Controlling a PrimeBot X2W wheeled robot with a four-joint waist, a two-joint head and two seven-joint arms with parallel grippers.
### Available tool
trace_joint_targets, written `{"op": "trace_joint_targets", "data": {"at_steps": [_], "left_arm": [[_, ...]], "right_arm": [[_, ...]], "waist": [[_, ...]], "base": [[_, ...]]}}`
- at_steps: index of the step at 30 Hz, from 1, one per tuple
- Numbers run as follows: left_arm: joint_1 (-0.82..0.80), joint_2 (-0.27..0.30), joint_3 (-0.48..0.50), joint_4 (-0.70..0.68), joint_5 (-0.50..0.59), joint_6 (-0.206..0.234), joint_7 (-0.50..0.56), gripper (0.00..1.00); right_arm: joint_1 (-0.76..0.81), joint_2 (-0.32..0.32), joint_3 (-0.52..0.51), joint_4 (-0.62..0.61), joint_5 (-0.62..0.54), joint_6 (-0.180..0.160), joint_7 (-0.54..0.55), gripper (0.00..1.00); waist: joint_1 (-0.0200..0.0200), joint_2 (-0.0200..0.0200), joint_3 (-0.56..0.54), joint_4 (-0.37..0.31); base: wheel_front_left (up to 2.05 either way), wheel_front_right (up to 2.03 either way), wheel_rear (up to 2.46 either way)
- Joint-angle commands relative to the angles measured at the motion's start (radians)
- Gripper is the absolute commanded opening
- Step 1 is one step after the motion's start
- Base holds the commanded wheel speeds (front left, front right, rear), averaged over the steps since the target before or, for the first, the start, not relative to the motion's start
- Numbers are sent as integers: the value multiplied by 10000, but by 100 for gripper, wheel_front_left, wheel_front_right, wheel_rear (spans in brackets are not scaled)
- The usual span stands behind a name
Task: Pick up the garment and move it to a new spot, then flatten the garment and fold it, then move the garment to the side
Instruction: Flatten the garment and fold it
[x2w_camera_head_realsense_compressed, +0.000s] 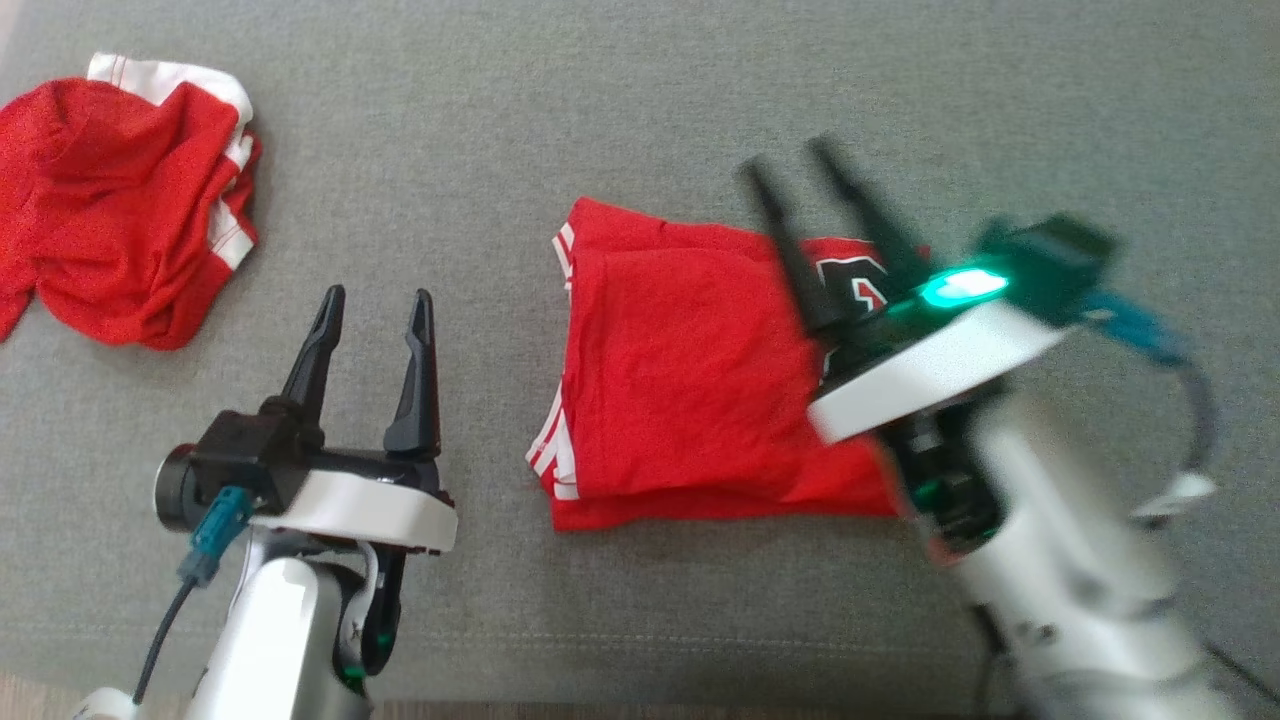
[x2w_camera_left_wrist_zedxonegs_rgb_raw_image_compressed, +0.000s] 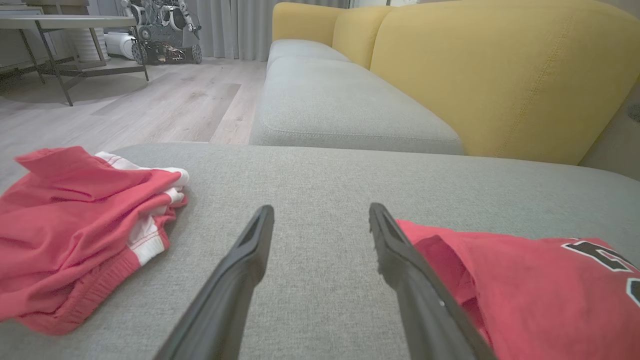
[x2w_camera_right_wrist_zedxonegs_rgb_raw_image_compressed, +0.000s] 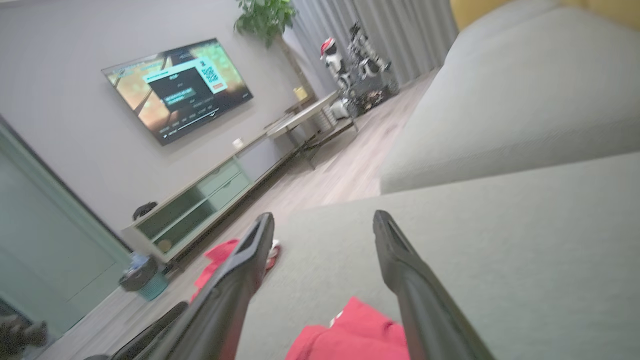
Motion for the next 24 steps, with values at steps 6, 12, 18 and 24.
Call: {"op": "trace_joint_targets", "data": {"at_steps": [6,12,18,24], "left_arm": [[-81,232,544,-305,91,-24,-120,100],[158,405,910,-483,-35,132,-120,100],[648,629,1055,-837,-74,243,2,100],[1383,810,1073,-1297,-83,336,217,100]], "right_arm": [[866,-683,-1966,-766,-1196,67,91,100],[2288,-1054,-3687,-1465,-2207,67,446,100],[3315,-1044,-4376,-2290,-3117,67,671,100],[4084,-900,-4502,-2756,-3521,67,911,100]], "waist": [[0,0,-213,-184],[0,0,-494,-408],[0,0,-952,-622],[0,0,-1581,-733]], "base": [[0,0,0],[0,0,0],[0,0,0],[0,0,0]]}}
